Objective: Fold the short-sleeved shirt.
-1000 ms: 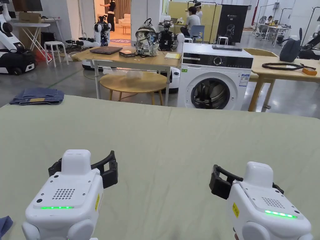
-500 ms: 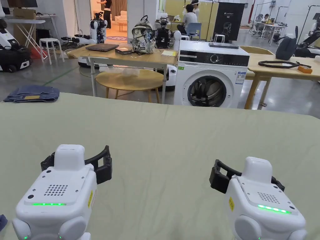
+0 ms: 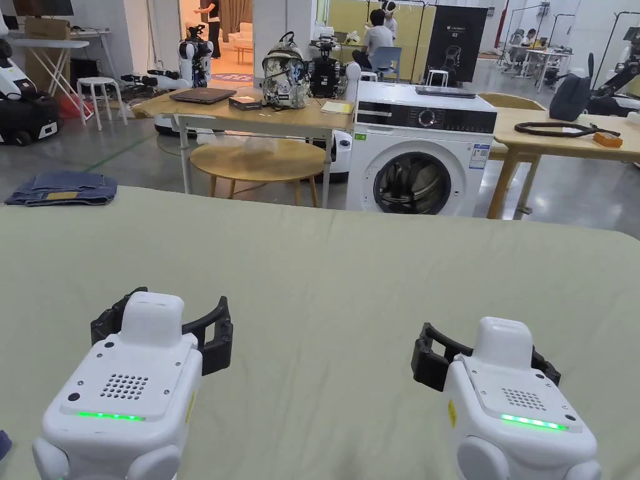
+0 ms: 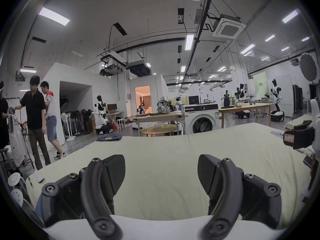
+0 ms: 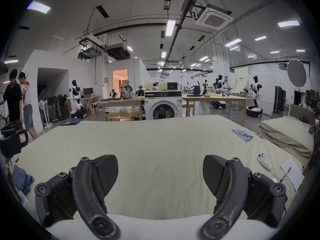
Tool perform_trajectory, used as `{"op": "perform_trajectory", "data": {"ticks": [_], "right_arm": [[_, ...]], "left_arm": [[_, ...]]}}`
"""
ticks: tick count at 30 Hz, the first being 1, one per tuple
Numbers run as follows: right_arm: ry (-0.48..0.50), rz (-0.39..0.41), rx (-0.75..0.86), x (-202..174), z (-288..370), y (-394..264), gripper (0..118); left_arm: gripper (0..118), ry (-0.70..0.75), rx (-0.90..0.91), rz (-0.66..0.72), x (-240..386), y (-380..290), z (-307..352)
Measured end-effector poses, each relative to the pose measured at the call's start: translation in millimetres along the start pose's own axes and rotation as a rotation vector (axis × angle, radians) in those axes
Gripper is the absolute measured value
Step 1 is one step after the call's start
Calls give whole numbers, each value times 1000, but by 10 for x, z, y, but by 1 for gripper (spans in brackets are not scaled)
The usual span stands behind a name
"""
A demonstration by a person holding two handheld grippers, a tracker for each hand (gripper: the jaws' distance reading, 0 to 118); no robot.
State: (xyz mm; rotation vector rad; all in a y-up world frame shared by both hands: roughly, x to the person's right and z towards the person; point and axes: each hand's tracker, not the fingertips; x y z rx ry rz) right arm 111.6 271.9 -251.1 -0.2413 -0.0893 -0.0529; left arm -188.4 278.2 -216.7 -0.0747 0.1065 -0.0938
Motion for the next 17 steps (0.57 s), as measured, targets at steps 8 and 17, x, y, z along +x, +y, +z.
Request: {"op": "perform_trajectory", "data": {"ticks": [8, 17], "right_arm": [[5, 17, -14, 1, -10, -13, 101], [0, -40, -60, 89, -115, -32, 101]], "left_arm": [[88, -6, 1, 29, 23, 15, -7], [88, -15, -14, 62, -25, 1, -38]]}}
